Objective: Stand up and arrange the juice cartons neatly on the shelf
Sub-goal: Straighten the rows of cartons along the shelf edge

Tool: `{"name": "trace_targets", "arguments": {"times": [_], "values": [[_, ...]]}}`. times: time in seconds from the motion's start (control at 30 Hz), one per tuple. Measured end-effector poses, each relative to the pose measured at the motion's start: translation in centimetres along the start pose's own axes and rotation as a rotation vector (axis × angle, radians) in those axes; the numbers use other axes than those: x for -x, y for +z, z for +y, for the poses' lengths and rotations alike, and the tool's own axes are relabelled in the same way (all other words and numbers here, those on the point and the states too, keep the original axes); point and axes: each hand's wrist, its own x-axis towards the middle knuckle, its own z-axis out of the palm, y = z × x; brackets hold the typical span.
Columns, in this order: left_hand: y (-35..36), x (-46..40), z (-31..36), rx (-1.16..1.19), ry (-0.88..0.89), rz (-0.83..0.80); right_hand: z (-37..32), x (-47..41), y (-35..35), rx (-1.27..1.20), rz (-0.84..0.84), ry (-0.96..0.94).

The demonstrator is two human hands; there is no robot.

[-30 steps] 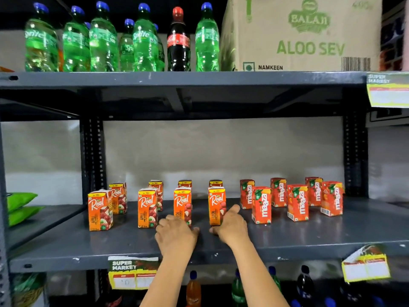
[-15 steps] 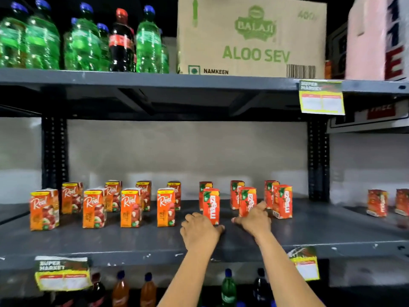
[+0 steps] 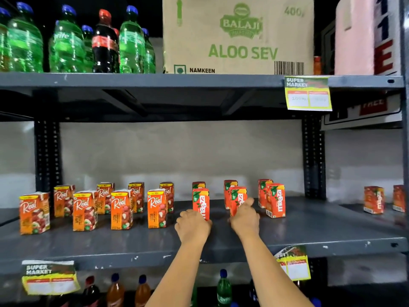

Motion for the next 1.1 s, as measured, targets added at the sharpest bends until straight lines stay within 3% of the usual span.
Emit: {"name": "trace_targets", "arguments": {"times": [0.43, 0.6, 0.7, 0.8, 0.93, 1.1], "values": [[0.1, -0.2, -0.2, -0.059, 0.004, -0.014, 0.0, 0.3, -0.4, -0.019, -0.022, 0.041], [-0.9, 1.8, -0.4, -0.111, -0.01, 0.025, 0.8, 0.5, -1.8, -0.057, -0.118, 0.053], [-0.9, 4.9, 0.0, -0.173, 0.126, 0.174, 3.2, 0.4, -4.7, -0.026, 0.02, 0.031], [0.4, 8.0, 2.6, -0.165, 0.395, 0.21, 6.1, -0.9, -8.0, 0.043, 0.168, 0.109], [2.6, 9.5, 7.0, -0.147, 0.689, -0.021, 8.2, -4.3, -9.0, -0.023, 0.029, 0.188], [3.4, 9.5, 7.4, -0.254, 0.716, -0.143, 8.0, -5.7, -8.0, -0.094, -0.069, 0.083]]}}
